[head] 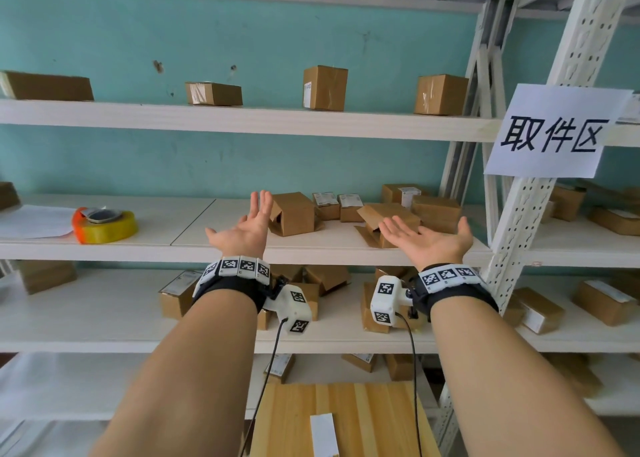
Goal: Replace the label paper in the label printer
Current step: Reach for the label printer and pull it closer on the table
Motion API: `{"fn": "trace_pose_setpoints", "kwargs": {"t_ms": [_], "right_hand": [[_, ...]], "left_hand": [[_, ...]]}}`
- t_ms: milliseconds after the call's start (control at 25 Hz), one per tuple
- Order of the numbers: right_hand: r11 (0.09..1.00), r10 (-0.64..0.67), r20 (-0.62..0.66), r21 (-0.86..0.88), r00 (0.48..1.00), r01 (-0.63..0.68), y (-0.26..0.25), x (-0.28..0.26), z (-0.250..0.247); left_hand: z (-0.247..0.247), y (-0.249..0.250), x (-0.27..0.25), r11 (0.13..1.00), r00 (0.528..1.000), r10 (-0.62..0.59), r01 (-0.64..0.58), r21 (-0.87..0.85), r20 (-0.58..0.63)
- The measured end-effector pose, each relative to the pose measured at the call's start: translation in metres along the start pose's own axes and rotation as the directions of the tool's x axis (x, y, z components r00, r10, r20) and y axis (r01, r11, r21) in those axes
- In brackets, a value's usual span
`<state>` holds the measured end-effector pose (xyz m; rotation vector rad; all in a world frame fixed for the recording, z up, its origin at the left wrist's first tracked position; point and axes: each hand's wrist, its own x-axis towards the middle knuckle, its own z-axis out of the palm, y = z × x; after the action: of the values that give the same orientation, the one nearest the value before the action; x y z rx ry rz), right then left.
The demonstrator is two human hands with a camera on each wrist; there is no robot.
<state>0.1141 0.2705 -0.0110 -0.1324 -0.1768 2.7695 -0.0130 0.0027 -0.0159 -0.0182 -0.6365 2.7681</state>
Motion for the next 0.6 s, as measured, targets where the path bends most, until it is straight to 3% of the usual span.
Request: {"fn": "trace_pose_setpoints", "kwargs": {"t_ms": [240, 600], "right_hand": [[0.997, -0.019, -0.012, 0.068, 1.0, 0.02, 0.004, 0.003, 0.001], [0.999, -0.02, -0.074, -0.04, 0.997, 0.017, 0.013, 0.011, -0.012]], "left_hand": [[-0.001, 0.004, 0.001, 0.994, 0.998, 0.043, -0.046, -0.095, -0.035], [0.0, 0.0, -0.001, 0.998, 0.994, 0.063, -0.062, 0.019, -0.09]]}}
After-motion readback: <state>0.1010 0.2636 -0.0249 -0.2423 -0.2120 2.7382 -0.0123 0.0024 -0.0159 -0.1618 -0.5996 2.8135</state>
